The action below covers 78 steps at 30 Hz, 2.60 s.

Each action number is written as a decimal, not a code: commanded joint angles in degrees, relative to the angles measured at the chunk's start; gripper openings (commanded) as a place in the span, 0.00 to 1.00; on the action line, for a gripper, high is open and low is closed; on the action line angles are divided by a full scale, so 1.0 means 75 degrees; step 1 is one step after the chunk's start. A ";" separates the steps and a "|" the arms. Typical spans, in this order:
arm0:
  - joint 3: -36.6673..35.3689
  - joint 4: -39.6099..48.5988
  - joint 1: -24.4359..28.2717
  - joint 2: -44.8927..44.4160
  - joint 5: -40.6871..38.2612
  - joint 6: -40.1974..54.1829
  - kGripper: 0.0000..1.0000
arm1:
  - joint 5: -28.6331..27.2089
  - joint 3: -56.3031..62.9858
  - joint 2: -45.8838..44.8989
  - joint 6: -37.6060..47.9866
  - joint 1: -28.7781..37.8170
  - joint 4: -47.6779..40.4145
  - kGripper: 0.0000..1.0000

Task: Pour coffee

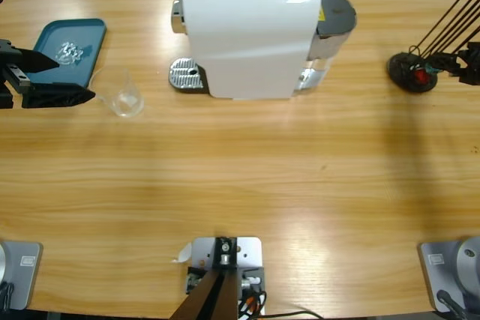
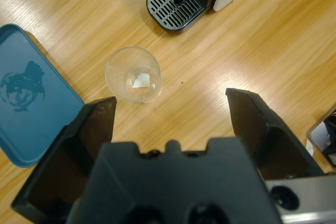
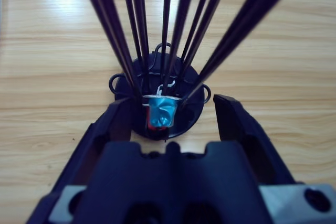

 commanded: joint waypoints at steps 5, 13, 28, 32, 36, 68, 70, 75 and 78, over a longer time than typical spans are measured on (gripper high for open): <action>0.0251 -0.0072 0.0074 -0.0016 -0.0085 -0.0103 0.90 | 0.0050 0.0147 0.0678 0.0093 -0.0089 -0.0378 0.63; 0.0251 -0.0079 0.0074 -0.0027 -0.0085 -0.0129 0.90 | 0.0092 0.0166 0.0721 0.0093 -0.0089 -0.0389 0.50; 0.0286 -0.0084 0.0074 -0.0016 -0.0085 -0.0176 0.90 | -0.0014 0.0159 0.0278 0.0065 -0.0091 -0.0045 0.51; 0.0286 -0.0084 0.0074 -0.0051 -0.0085 -0.0176 0.90 | -0.0021 0.0171 0.0137 0.0047 -0.0091 0.0033 0.51; 0.0295 -0.0084 0.0074 -0.0086 -0.0085 -0.0176 0.90 | -0.0021 0.0166 0.0189 0.0035 -0.0089 0.0033 0.51; 0.0323 -0.0084 0.0121 -0.0156 -0.0081 -0.0171 0.90 | -0.0065 0.0201 0.0730 0.0098 -0.0089 -0.0319 0.41; 0.0321 -0.0084 0.0121 -0.0158 -0.0081 -0.0171 0.90 | -0.0011 0.0189 0.0772 0.0129 -0.0089 -0.0319 0.40; 0.0356 -0.0075 0.0121 -0.0241 -0.0074 -0.0176 0.90 | 0.0076 0.0182 0.0859 0.0197 -0.0089 -0.0415 0.40; 0.0356 -0.0072 0.0121 -0.0262 -0.0074 -0.0176 0.90 | 0.0141 0.0201 0.0941 0.0370 -0.0091 -0.0497 0.40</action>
